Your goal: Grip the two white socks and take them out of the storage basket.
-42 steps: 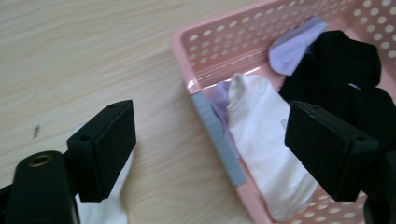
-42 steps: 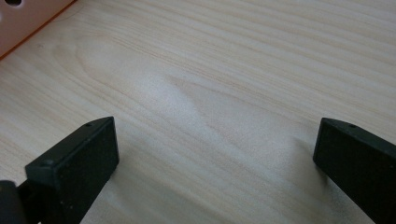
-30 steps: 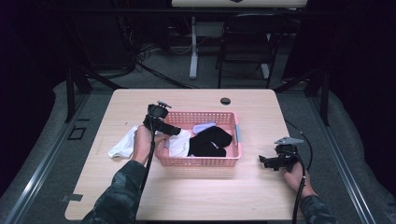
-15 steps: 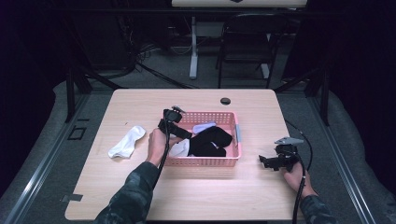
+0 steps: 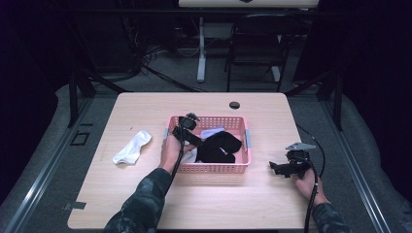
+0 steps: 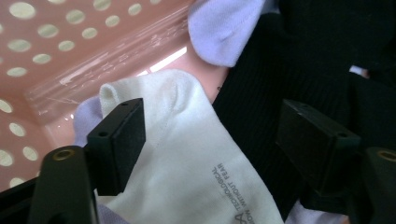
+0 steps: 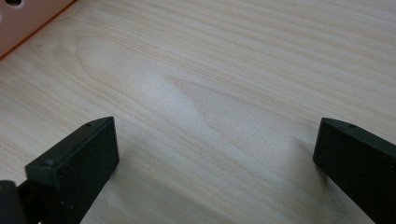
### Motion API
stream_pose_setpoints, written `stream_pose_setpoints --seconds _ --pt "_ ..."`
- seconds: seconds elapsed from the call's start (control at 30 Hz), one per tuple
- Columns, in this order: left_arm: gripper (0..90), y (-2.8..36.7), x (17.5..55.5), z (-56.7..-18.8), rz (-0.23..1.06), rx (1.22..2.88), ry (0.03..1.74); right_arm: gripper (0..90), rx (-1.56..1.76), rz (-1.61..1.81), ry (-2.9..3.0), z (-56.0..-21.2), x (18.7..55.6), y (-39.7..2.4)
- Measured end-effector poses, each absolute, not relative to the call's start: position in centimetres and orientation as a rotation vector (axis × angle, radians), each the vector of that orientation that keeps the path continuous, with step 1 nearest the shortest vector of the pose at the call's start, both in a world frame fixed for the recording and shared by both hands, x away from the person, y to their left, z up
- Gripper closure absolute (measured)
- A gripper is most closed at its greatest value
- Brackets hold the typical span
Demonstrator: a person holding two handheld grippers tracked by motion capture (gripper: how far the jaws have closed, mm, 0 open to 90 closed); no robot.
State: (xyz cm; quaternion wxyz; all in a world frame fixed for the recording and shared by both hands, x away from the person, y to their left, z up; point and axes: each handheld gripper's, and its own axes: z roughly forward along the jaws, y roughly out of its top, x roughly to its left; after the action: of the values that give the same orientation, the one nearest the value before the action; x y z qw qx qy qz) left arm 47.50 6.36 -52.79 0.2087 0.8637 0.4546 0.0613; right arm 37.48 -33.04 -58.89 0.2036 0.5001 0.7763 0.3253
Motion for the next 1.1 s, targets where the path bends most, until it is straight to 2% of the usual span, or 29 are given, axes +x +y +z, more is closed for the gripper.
stream_pose_setpoints --seconds 0.3,0.5,0.8,1.1 --pt "39.9 5.8 47.7 -53.4 0.153 2.471 1.288 0.0 1.394 0.908 2.167 -58.9 37.5 -33.1" --pt "55.8 5.4 47.8 -53.9 0.145 2.534 1.295 0.0 1.393 0.908 2.167 -58.9 37.5 -33.1" --pt "84.4 5.6 47.7 -53.6 0.173 2.519 1.307 0.0 1.390 0.910 2.168 -58.9 37.5 -33.1" --pt "86.7 6.6 47.1 -51.8 0.202 2.453 1.262 0.0 1.390 0.911 2.168 -58.9 37.5 -33.1"
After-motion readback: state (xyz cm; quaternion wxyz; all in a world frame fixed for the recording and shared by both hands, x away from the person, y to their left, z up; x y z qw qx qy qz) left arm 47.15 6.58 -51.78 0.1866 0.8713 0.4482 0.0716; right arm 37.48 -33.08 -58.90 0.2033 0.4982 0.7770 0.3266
